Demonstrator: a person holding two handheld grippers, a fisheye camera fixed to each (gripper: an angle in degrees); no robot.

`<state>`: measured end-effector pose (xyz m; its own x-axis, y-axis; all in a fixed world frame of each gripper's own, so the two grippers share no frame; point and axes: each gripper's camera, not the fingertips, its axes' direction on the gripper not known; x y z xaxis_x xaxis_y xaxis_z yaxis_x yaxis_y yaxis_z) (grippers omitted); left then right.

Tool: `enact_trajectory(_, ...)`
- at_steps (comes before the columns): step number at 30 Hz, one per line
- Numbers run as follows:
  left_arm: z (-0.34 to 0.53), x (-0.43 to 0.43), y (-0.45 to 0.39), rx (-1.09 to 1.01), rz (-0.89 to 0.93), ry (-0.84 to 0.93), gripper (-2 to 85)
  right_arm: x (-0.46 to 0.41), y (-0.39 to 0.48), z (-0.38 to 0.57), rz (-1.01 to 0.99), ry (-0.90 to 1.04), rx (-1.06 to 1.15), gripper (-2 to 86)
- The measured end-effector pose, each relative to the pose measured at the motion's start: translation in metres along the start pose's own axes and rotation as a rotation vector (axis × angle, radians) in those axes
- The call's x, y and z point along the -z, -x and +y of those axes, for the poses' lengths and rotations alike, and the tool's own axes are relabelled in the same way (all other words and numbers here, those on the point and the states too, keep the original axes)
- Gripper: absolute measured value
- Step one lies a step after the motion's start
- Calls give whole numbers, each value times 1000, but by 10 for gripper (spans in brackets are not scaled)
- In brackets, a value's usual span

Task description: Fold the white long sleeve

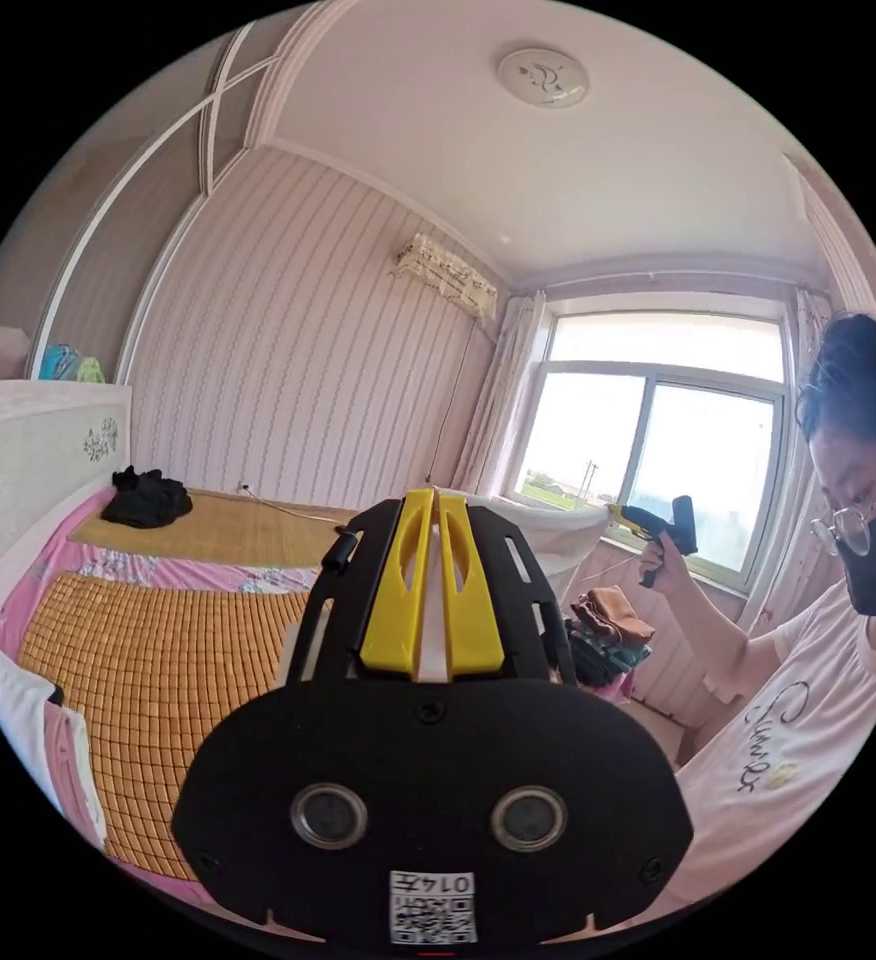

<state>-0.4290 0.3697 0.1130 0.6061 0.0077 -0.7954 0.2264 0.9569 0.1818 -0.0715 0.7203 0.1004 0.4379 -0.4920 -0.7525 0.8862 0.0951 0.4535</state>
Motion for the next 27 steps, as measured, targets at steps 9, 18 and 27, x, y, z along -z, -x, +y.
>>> enact_trajectory(9, -125, 115, -122, -287, -7, -272, -10, 145, 152, -85, 12, -355, 388, 11)
enact_trajectory(18, -211, 191, -207, -491, -56, -469, -10, 196, 238, -150, 78, -444, 545, 8)
enact_trajectory(27, -198, 14, -91, -182, -202, 81, -10, -70, 61, -135, 425, 372, 153, 4)
